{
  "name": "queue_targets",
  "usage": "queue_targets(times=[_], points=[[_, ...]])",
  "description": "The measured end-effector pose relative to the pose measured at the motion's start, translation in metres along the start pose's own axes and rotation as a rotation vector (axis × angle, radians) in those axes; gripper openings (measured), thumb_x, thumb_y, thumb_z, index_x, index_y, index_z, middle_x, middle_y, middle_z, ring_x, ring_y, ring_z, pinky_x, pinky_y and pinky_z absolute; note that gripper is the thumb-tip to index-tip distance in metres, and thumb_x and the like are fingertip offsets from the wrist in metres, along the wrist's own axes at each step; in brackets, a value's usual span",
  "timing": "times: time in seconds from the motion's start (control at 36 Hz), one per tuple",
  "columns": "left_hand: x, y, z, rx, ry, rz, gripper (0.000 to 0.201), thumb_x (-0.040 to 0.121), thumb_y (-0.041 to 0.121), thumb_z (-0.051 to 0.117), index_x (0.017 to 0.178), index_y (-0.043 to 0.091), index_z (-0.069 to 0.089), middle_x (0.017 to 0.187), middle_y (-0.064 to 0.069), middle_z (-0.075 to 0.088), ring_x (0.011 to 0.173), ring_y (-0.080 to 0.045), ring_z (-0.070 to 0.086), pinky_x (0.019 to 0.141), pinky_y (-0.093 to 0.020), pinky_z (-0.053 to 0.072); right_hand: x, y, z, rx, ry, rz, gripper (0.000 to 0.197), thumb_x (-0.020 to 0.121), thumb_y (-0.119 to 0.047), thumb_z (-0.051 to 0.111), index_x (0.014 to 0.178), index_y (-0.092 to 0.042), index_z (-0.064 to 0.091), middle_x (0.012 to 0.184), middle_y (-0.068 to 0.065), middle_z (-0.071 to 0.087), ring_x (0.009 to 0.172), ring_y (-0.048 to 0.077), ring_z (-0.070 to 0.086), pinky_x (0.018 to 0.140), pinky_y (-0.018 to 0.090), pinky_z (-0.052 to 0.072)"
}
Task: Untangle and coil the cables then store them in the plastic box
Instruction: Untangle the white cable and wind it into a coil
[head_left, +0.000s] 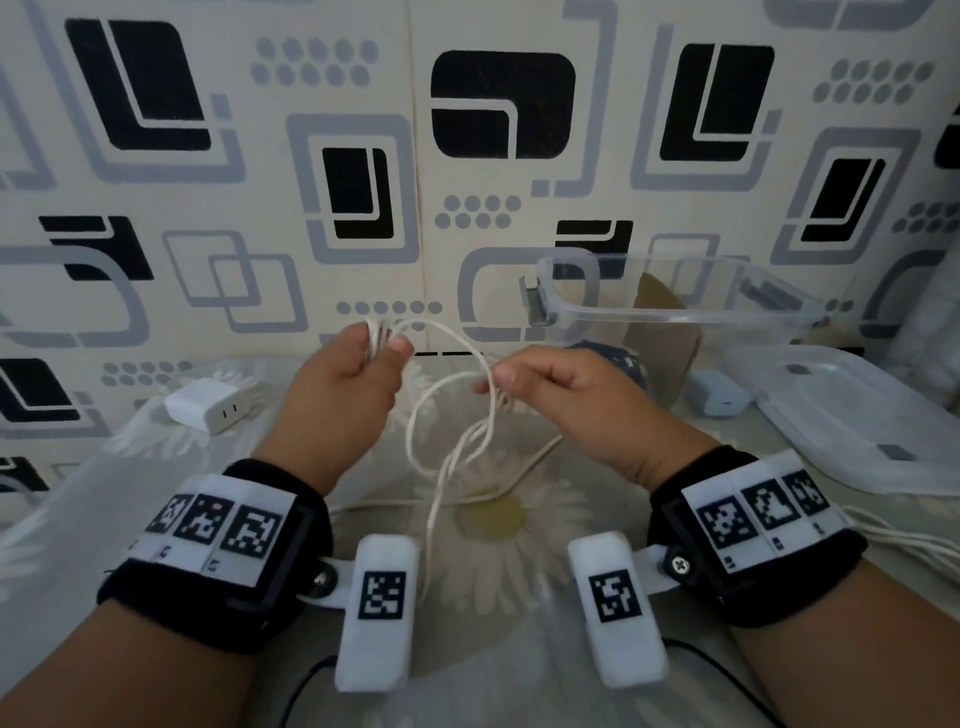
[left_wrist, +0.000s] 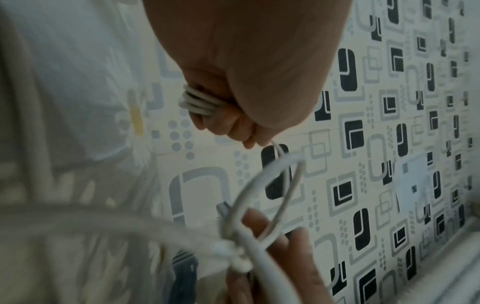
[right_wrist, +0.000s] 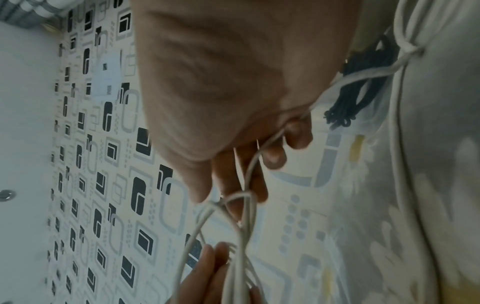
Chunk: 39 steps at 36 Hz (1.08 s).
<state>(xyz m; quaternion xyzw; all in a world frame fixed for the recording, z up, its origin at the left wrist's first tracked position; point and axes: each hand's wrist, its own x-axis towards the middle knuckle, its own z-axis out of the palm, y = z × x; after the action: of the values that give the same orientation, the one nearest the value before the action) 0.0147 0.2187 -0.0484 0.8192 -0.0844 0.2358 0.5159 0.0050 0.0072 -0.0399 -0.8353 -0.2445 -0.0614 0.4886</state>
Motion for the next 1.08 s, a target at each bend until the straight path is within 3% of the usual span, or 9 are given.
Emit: queue_targets(times=[0.14, 0.25, 0.33, 0.42, 0.61, 0.78, 0.89, 1.0, 1.08], points=[[0.007, 0.004, -0.008, -0.359, 0.166, -0.179, 0.023, 0.100, 0.025, 0.048, 0.081, 0.017, 0.061, 0.055, 0.009, 0.043, 0.055, -0.008, 0.041, 0.062, -0.022, 0.040, 0.005, 0.004, -0.011, -0.211, 0.323, -0.026, 0.012, 0.088, -0.036, 0.065, 0.088, -0.028, 0.074, 0.089, -0.006, 0.065, 0.084, 0.010, 0.062, 0.084, 0.041, 0.053], [0.013, 0.004, -0.012, -0.578, 0.219, -0.282, 0.024, 0.100, 0.016, 0.048, 0.078, 0.013, 0.056, 0.045, 0.013, 0.037, 0.042, -0.004, 0.032, 0.046, -0.016, 0.029, 0.004, 0.004, -0.020, -0.494, 0.232, 0.131, 0.020, 0.090, -0.042, 0.059, 0.082, -0.029, 0.071, 0.076, -0.010, 0.066, 0.074, 0.011, 0.062, 0.070, 0.033, 0.053], [0.020, -0.003, -0.020, -0.761, 0.242, -0.395, 0.024, 0.100, 0.017, 0.046, 0.076, 0.015, 0.051, 0.045, 0.011, 0.038, 0.038, -0.005, 0.031, 0.048, -0.018, 0.028, 0.004, 0.007, -0.023, -0.630, 0.220, 0.197, 0.020, 0.090, -0.038, 0.057, 0.080, -0.023, 0.066, 0.071, -0.005, 0.063, 0.068, 0.016, 0.060, 0.060, 0.029, 0.046], [0.025, -0.007, -0.029, -0.938, 0.252, -0.485, 0.024, 0.101, 0.021, 0.043, 0.077, 0.018, 0.047, 0.048, 0.010, 0.042, 0.038, -0.006, 0.033, 0.057, -0.021, 0.033, 0.005, 0.012, -0.025, -0.604, 0.186, 0.270, 0.007, 0.088, -0.035, 0.057, 0.092, -0.030, 0.056, 0.078, -0.010, 0.058, 0.079, 0.018, 0.058, 0.071, 0.035, 0.050], [0.022, -0.003, -0.036, -1.234, 0.286, -0.533, 0.010, 0.103, 0.021, 0.035, 0.099, 0.019, 0.044, 0.083, 0.007, 0.075, 0.040, -0.002, 0.042, 0.068, -0.020, 0.043, 0.007, 0.015, -0.021, -0.661, 0.077, 0.301, 0.029, 0.082, -0.008, 0.050, 0.090, -0.035, 0.045, 0.076, -0.005, 0.054, 0.078, 0.021, 0.055, 0.072, 0.040, 0.052], [0.019, 0.001, -0.038, -1.245, 0.311, -0.497, 0.012, 0.103, 0.018, 0.034, 0.104, 0.017, 0.047, 0.102, 0.005, 0.075, 0.039, -0.003, 0.038, 0.069, -0.019, 0.044, 0.010, 0.020, -0.022, -0.682, -0.006, 0.291, 0.036, 0.081, 0.001, 0.057, 0.074, -0.034, 0.058, 0.084, -0.009, 0.051, 0.091, 0.018, 0.055, 0.076, 0.022, 0.038], [0.019, 0.004, -0.036, -1.175, 0.268, -0.449, 0.021, 0.103, 0.019, 0.039, 0.122, 0.015, 0.047, 0.105, 0.004, 0.075, 0.039, -0.006, 0.034, 0.077, -0.019, 0.044, 0.009, 0.011, -0.022, -0.659, -0.199, 0.384, 0.022, 0.090, -0.008, 0.059, 0.099, -0.021, 0.073, 0.096, -0.007, 0.063, 0.104, 0.019, 0.061, 0.084, 0.023, 0.045], [0.017, 0.008, -0.030, -1.110, 0.130, -0.413, 0.017, 0.103, 0.018, 0.040, 0.085, 0.017, 0.043, 0.111, 0.001, 0.073, 0.037, -0.006, 0.031, 0.077, -0.021, 0.043, 0.006, 0.020, -0.013, -0.380, -0.023, 0.252, 0.027, 0.095, -0.007, 0.053, 0.113, -0.020, 0.069, 0.100, -0.006, 0.069, 0.098, 0.008, 0.063, 0.092, 0.021, 0.046], [0.015, 0.009, -0.025, -1.110, 0.061, -0.373, 0.024, 0.102, 0.018, 0.039, 0.078, 0.017, 0.040, 0.115, -0.002, 0.072, 0.037, -0.006, 0.030, 0.078, -0.022, 0.040, 0.006, 0.016, -0.003, -0.169, -0.079, 0.171, 0.032, 0.094, -0.025, 0.058, 0.126, -0.029, 0.059, 0.113, -0.012, 0.066, 0.106, 0.002, 0.059, 0.094, 0.021, 0.043]])
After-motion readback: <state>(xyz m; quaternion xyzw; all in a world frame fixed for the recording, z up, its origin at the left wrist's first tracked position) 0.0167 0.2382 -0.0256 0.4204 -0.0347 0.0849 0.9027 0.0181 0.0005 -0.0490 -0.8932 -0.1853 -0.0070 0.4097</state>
